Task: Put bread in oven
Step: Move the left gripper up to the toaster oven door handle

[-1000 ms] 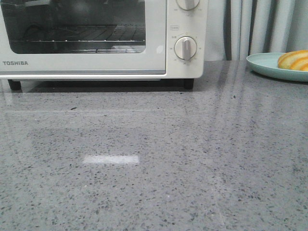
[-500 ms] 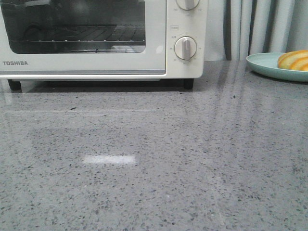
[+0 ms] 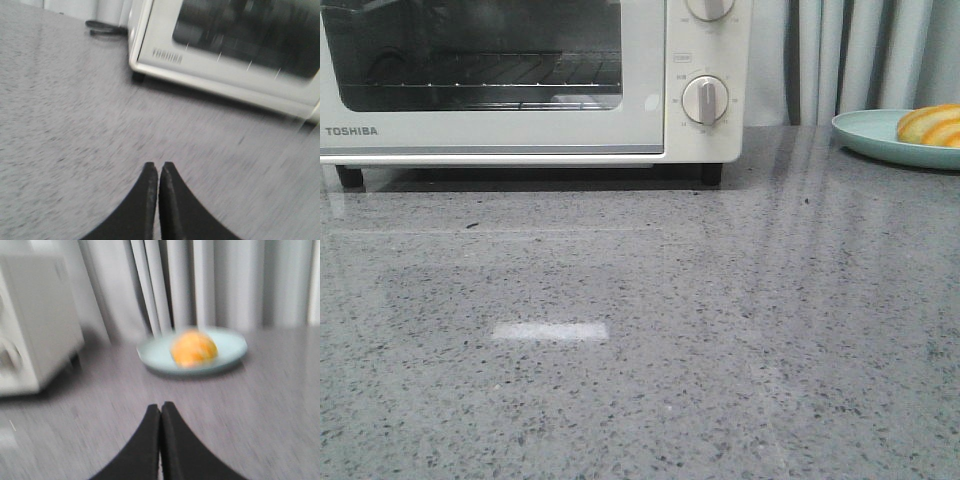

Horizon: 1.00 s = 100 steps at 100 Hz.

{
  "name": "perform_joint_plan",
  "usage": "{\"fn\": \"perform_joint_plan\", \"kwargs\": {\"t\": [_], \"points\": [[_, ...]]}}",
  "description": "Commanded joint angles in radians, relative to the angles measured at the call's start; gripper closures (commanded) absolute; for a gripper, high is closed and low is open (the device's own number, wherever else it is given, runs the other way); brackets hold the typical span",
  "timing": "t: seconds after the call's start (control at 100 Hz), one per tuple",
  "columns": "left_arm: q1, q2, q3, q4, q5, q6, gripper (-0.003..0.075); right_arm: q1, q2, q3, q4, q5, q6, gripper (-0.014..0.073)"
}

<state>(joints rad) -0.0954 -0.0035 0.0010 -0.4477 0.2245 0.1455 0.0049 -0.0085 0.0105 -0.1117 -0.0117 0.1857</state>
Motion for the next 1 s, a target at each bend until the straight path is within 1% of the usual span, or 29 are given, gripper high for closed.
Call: {"fn": "perform_joint_plan", "kwargs": {"t": [0.0,0.02,0.06,0.15,0.2,0.22,0.3,0.38,0.47,0.54,0.6,0.65,0.73,0.84,0.87,0.91,0.99], "points": [[0.002,-0.031,0.023,-0.228,-0.165,-0.01,0.0741,-0.006,-0.022,0.013,0.086,-0.21,-0.006,0.0653],[0.002,-0.031,0.023,-0.283,-0.182,-0.01,0.0741,-0.006,-0.022,0.013,0.103,-0.226,-0.004,0.0653],[0.002,-0.031,0.023,-0.346,-0.198,-0.01,0.0741,-0.006,-0.022,0.013,0.147,-0.23,-0.002,0.0652],[0.002,-0.031,0.023,-0.507,-0.209,-0.01,0.0741,-0.006,-0.022,0.013,0.172,-0.208,-0.002,0.0652],[0.002,-0.031,0.023,-0.563,-0.224,-0.01,0.0741,-0.006,-0.02,0.011,0.229,-0.203,-0.002,0.0652],[0.002,-0.031,0.023,-0.589,-0.235,-0.01,0.0741,-0.006,-0.02,0.011,0.283,-0.203,-0.002,0.0652],[0.002,-0.031,0.023,-0.679,-0.271,-0.01,0.0741,-0.006,-0.02,0.011,0.412,-0.213,-0.002,0.0652],[0.002,-0.031,0.023,-0.746,-0.296,-0.01,0.0741,-0.006,-0.02,0.009,0.456,-0.229,-0.002,0.0652],[0.002,-0.031,0.019,-0.746,-0.296,-0.01,0.0741,-0.006,-0.02,-0.025,0.456,-0.173,-0.002,0.0652],[0.0,-0.031,0.0,-0.726,-0.272,0.002,0.0742,-0.006,-0.014,-0.074,0.443,-0.068,-0.002,0.0652],[-0.007,-0.025,-0.033,-0.638,-0.214,0.04,0.0742,-0.006,0.006,-0.123,0.394,0.029,-0.004,0.0652],[-0.014,-0.006,-0.076,-0.557,-0.158,0.075,0.0742,-0.005,0.034,-0.174,0.321,0.102,-0.009,0.0652],[-0.029,0.053,-0.173,-0.438,-0.071,0.133,0.0742,-0.005,0.106,-0.267,0.225,0.2,-0.081,0.0652],[-0.049,0.216,-0.317,-0.329,0.021,0.241,0.0741,-0.005,0.258,-0.384,0.124,0.235,-0.186,0.0653],[-0.051,0.251,-0.352,-0.324,0.029,0.267,0.0742,-0.005,0.287,-0.411,0.112,0.232,-0.186,0.0652],[-0.055,0.335,-0.406,-0.324,0.041,0.336,0.0741,-0.005,0.351,-0.451,0.091,0.228,-0.186,0.0652],[-0.061,0.468,-0.514,-0.324,0.061,0.424,0.0741,-0.004,0.439,-0.519,0.089,0.221,-0.186,0.0652]]}}
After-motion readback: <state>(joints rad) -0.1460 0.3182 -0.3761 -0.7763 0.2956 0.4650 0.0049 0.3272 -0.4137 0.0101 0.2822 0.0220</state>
